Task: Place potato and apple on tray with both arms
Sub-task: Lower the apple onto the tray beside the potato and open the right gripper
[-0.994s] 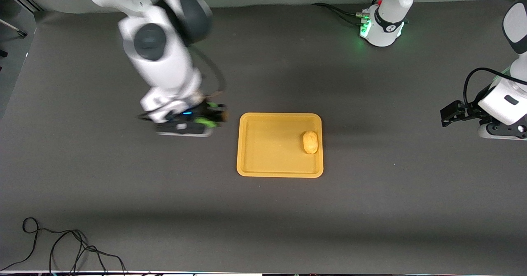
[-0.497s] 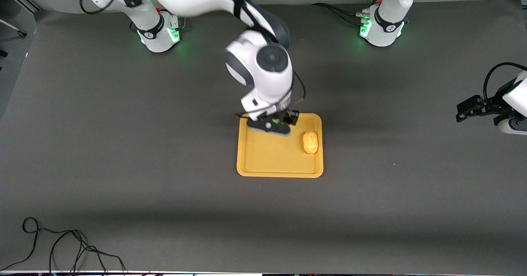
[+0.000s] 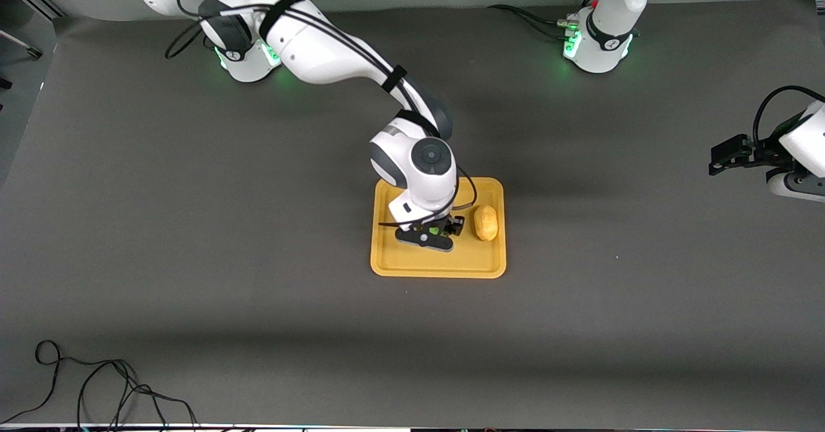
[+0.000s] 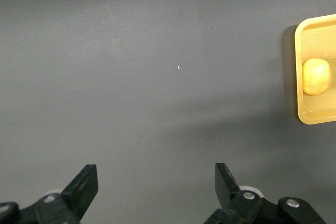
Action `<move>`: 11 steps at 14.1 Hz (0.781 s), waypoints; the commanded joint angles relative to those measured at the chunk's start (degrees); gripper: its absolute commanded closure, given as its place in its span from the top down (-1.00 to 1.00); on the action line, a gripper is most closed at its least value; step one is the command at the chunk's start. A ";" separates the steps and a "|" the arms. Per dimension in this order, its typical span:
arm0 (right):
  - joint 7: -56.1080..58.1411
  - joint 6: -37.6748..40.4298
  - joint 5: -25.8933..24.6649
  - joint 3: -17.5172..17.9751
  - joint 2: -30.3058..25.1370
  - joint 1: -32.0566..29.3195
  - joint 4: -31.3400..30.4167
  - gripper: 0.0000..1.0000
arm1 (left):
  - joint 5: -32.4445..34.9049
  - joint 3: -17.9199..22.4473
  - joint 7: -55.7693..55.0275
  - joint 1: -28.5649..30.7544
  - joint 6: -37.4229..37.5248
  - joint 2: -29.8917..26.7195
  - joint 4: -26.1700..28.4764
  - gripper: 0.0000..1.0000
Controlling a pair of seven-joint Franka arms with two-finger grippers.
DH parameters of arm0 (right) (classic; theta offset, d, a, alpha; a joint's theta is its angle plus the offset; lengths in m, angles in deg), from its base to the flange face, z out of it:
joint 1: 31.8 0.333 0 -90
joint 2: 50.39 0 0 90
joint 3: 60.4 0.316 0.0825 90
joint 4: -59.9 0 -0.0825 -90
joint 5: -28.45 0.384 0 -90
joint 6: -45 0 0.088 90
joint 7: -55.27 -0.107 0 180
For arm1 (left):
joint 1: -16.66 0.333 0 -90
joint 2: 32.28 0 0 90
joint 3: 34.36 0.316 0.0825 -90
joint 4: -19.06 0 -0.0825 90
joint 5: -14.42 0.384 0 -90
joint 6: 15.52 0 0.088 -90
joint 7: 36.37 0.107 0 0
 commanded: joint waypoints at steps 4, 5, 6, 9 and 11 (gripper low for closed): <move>-0.85 -2.03 -2.72 -0.26 3.64 -0.10 3.07 0.26 | 0.48 -0.13 -2.19 -0.75 -1.11 0.17 0.28 0.99; -0.85 -2.03 -2.64 -0.26 3.64 -0.28 3.07 0.99 | 0.48 -0.39 -2.28 -0.93 -1.03 0.18 0.28 0.99; -0.68 -2.03 -2.72 -0.26 3.38 -0.28 3.07 1.00 | 0.48 -0.74 -2.37 -0.93 -1.11 0.18 0.11 0.99; -0.68 0.24 -2.55 -0.26 0.93 0.07 3.15 1.00 | 1.54 -0.83 -2.19 -0.84 -1.20 0.44 0.11 0.99; -0.68 6.63 -2.29 -0.17 -3.10 -0.02 3.42 1.00 | 1.63 -0.83 -2.19 -0.93 -1.12 0.44 0.11 0.99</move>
